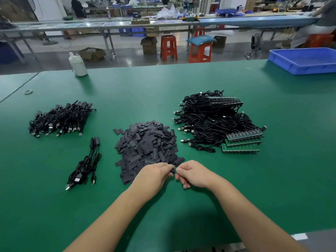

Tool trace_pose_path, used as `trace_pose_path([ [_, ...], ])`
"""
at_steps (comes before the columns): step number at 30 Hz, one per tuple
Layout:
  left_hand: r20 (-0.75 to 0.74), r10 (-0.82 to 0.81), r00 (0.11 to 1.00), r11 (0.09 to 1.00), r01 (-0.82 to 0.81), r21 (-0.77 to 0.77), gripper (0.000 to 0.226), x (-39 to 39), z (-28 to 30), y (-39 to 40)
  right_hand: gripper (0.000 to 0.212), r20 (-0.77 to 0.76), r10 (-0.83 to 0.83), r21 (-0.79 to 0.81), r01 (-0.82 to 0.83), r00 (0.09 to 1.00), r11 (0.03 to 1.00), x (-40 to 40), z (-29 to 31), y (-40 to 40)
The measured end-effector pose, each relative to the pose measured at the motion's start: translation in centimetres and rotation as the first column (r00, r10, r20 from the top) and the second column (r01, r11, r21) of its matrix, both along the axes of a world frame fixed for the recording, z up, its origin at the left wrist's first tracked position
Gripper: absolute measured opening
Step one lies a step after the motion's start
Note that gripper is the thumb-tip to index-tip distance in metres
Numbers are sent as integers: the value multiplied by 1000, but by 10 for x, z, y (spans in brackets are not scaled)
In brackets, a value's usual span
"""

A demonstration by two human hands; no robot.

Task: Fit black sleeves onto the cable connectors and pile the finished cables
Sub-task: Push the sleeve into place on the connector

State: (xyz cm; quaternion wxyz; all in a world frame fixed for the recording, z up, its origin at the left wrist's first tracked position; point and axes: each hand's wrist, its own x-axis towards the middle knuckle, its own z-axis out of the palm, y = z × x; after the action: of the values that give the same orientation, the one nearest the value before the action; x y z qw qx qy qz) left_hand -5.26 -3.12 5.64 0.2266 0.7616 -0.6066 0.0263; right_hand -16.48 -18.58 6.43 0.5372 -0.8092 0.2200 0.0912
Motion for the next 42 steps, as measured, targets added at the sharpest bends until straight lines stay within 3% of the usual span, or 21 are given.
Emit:
trace_pose_path([
  [5,-13,-26,1000,999,26,27,17,1,-3,2,36,9,0,-20,0,1000,1000,2,-1,1],
  [9,-36,50,998,999,-51,-14,16,2,-3,3,30,71,-26,-58,30,997,998,4,-4,5],
  [14,-118,130,984,992,-130,8,39,2,-2,5,15,130,-148,32,145,980,989,5,-8,3],
  [18,-110,124,986,990,-116,74,32,6,-2,8,16,123,-158,40,155,980,987,3,-7,2],
  [22,-62,94,994,988,-86,127,31,4,-2,7,15,115,-148,53,143,982,988,4,-6,4],
  [28,-23,81,996,993,-79,86,27,3,-2,7,16,135,-132,88,121,982,989,3,-4,5],
  [32,86,44,995,995,-51,80,18,0,-1,7,15,106,-161,71,154,981,986,3,-6,5],
  [37,228,-17,974,993,-10,114,37,-1,-3,7,17,89,-198,127,186,976,974,3,-12,7],
  [42,246,-17,969,994,-10,107,38,-4,-6,9,18,72,-254,218,233,965,948,2,-15,8],
])
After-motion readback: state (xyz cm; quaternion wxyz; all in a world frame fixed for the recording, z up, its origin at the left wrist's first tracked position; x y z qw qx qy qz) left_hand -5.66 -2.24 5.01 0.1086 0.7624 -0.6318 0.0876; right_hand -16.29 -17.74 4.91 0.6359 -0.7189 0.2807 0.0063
